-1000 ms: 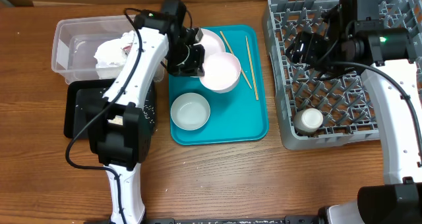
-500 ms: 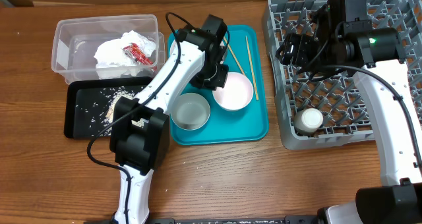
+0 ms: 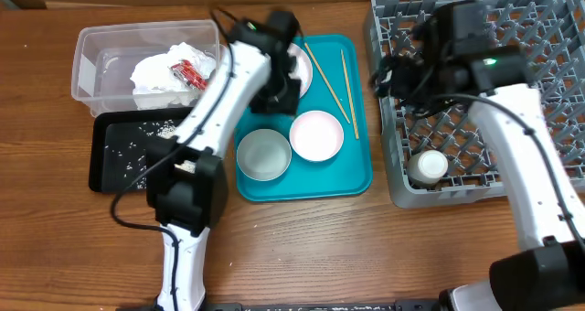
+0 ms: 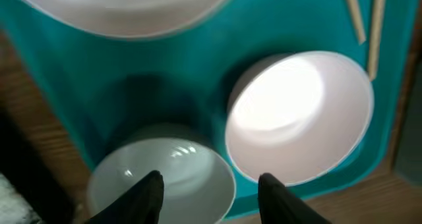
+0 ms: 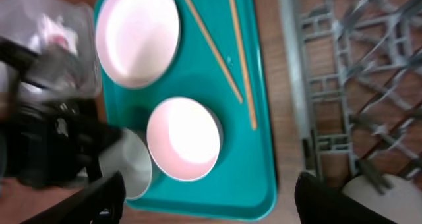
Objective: Sort waste into correct bins and load items into the dishwasher
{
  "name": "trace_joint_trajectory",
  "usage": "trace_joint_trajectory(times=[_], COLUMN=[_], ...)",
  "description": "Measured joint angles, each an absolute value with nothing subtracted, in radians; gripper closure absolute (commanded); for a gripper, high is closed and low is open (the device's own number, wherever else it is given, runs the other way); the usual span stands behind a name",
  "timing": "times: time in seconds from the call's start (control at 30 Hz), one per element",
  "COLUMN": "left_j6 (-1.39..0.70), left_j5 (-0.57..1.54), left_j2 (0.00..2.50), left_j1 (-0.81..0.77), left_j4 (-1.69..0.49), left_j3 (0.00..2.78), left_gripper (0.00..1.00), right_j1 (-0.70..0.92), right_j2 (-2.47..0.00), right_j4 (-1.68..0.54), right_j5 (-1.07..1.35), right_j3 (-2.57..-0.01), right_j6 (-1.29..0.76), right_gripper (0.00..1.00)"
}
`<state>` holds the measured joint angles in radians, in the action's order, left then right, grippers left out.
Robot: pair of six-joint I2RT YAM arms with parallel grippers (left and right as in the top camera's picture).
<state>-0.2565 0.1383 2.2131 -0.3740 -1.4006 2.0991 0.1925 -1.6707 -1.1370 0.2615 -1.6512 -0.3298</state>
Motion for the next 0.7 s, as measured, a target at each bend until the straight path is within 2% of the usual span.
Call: trace_joint_trajectory(times=[0.23,0.37,0.4,0.5,0.67,0.7], left_j6=[-0.257,-0.26,-0.26,-0.26,-0.262,-0.262], left_j5=[0.136,0.136,0.136,0.134,0.132,0.13], left_j2=[2.21,2.21,2.21,2.21,2.21,2.21], left_j1=[-0.213,-0.158,-0.149,-0.134,-0.129,-0.129], left_j4=[-1.521,-1.528,-1.532,-1.535,-1.536,-1.536], left_j3=[2.491,2.536,2.536,2.536,2.536,2.536], left_gripper=[0.33,0.24,0.21,0.0,0.0,0.0], right_j1=[0.393,0.46,0.471,0.482,0.481,0.481], right_j2=[-1.81,-1.89,-1.912,-1.967,-2.041,-2.064], right_j4=[-1.118,-1.113,-1.113,-1.105,-1.094,-1.094], right_j5=[0.168,0.093,0.076,0.036,0.008,0.003], right_j3=[-1.628,-1.626,-1.626,-1.626,-1.625,-1.625], right_j6=[-0.414,-0.448,-0.451,-0.463,-0.472,-0.471], right_gripper=[0.27,0.39,0.45,0.55,0.66,0.71])
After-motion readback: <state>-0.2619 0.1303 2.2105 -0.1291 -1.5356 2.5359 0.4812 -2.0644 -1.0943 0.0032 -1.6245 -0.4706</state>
